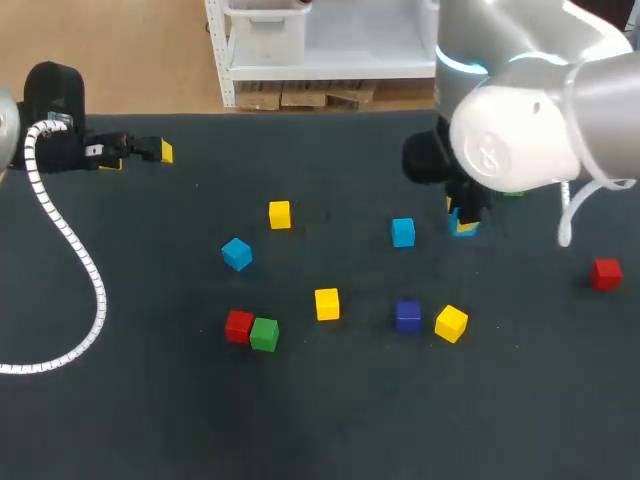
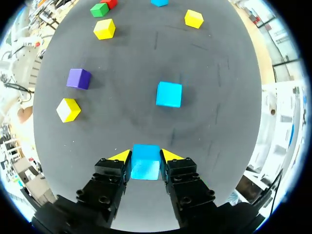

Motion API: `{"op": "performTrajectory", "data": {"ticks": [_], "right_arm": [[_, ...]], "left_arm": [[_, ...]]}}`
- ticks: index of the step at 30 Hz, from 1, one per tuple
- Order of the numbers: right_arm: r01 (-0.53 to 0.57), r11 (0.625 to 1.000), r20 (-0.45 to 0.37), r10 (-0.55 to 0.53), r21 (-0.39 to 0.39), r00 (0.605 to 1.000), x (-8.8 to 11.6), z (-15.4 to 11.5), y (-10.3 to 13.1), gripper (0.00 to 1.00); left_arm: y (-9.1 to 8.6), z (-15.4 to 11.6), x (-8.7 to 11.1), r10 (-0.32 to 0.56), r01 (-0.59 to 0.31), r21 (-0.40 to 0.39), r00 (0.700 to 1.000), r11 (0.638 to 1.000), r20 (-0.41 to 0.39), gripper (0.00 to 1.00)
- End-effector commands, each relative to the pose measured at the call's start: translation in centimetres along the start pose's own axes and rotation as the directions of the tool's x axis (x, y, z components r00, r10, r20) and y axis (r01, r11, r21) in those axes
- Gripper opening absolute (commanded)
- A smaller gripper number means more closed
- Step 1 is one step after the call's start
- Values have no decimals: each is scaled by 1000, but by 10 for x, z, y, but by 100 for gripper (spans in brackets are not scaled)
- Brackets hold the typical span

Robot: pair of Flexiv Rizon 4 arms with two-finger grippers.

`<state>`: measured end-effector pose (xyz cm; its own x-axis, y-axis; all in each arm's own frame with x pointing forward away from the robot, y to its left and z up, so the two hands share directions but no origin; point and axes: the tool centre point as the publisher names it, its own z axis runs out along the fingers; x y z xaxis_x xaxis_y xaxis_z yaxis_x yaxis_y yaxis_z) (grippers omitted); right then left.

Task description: Place the blue cubes, place green cubes on the blue cubes, place the yellow cubes on the green cubes, then place the red cubes on the yellow cubes, and place purple cube on the red cubes.

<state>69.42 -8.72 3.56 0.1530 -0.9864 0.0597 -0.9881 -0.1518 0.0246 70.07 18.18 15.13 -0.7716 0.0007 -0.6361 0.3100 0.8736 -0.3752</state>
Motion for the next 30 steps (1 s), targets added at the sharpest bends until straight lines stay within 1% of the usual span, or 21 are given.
{"op": "performTrajectory", "data": {"ticks": [1, 6, 8, 11, 18, 19, 20, 21, 22, 25, 30], "right_arm": [[18, 1000, -31, -19, -18, 999, -13, 9, -14, 0], [31, 999, -68, -32, -20, 997, -18, 18, -24, 0], [21, 1000, -91, -22, -11, 996, -17, 23, -29, 0], [6, 1000, -104, -8, -13, 995, -16, 28, -35, 0], [-14, 999, -118, 10, -29, 993, -20, 37, -36, 0], [-17, 999, -120, 14, -28, 993, -20, 38, -36, 11], [-23, 999, -122, 20, -27, 992, -20, 38, -36, 37], [-25, 999, -124, 22, -28, 992, -20, 38, -36, 97], [-27, 999, -126, 23, -25, 992, -20, 38, -36, 100], [-54, 998, -118, 51, -19, 992, -18, 36, -39, 100], [-97, 995, -87, 95, -24, 992, -13, 24, -44, 100]], "left_arm": [[2, 0, 1, 2, -2, 12, 1000, 1000, 6, 100], [2, 0, 1, 2, -2, 12, 1000, 1000, 6, 100], [2, 0, 1, 2, -2, 12, 1000, 1000, 6, 100], [2, 0, 1, 2, -2, 12, 1000, 1000, 6, 100], [2, 0, 1, 2, -2, 12, 1000, 1000, 6, 100], [2, 0, 1, 2, -2, 12, 1000, 1000, 6, 100], [2, 0, 1, 2, -2, 12, 1000, 1000, 6, 100], [2, 0, 1, 2, -2, 12, 1000, 1000, 6, 100], [2, 0, 1, 2, -2, 12, 1000, 1000, 6, 100], [2, 0, 1, 2, -2, 12, 1000, 1000, 6, 100], [2, 0, 1, 2, -2, 12, 1000, 1000, 6, 100]]}}
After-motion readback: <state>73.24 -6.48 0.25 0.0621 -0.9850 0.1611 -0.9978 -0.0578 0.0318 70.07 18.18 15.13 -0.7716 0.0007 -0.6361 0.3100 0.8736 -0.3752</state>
